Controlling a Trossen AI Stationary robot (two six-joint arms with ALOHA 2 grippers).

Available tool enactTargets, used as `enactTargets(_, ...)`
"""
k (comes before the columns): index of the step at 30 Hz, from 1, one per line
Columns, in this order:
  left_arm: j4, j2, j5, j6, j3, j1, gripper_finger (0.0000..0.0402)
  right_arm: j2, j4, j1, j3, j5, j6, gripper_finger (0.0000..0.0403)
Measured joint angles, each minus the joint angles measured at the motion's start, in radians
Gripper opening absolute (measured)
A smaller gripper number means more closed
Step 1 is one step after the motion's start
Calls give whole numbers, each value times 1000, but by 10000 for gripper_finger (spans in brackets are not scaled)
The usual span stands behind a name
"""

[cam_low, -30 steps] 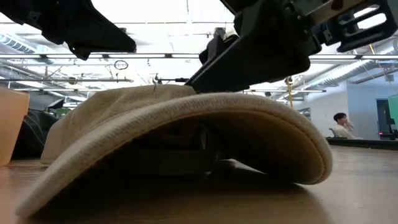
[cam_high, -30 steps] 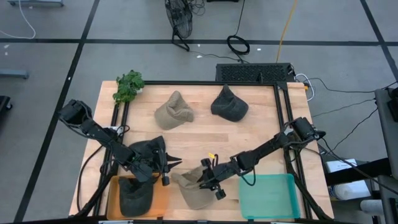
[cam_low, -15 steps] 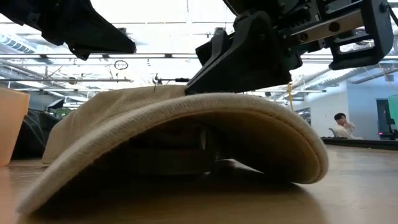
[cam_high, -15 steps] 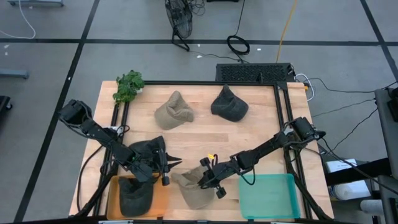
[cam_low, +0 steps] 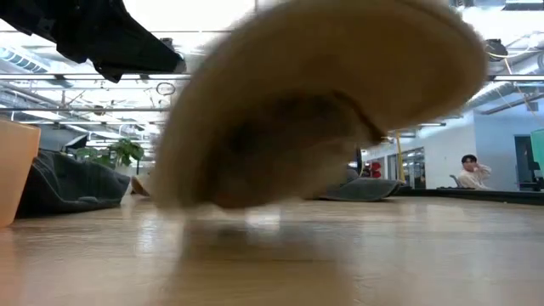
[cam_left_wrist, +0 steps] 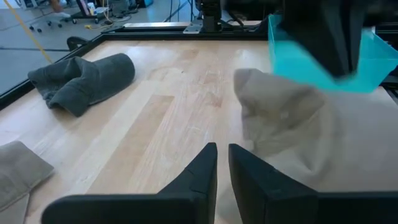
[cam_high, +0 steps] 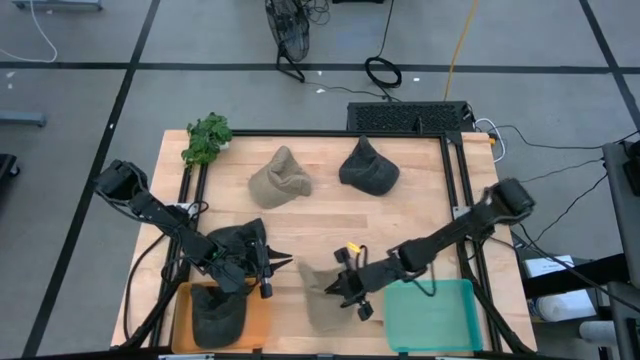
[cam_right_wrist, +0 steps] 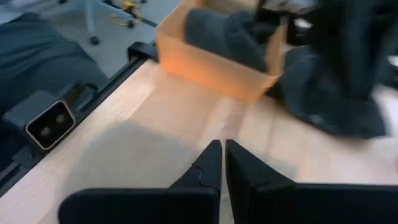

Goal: Pick & Place hat
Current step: Put the bottom brown cap into the blue bin

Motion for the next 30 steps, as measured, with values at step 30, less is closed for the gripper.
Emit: enactTargets(30,-5,0,5,-15,0,22,51,69,257,36,-171,0,245,129)
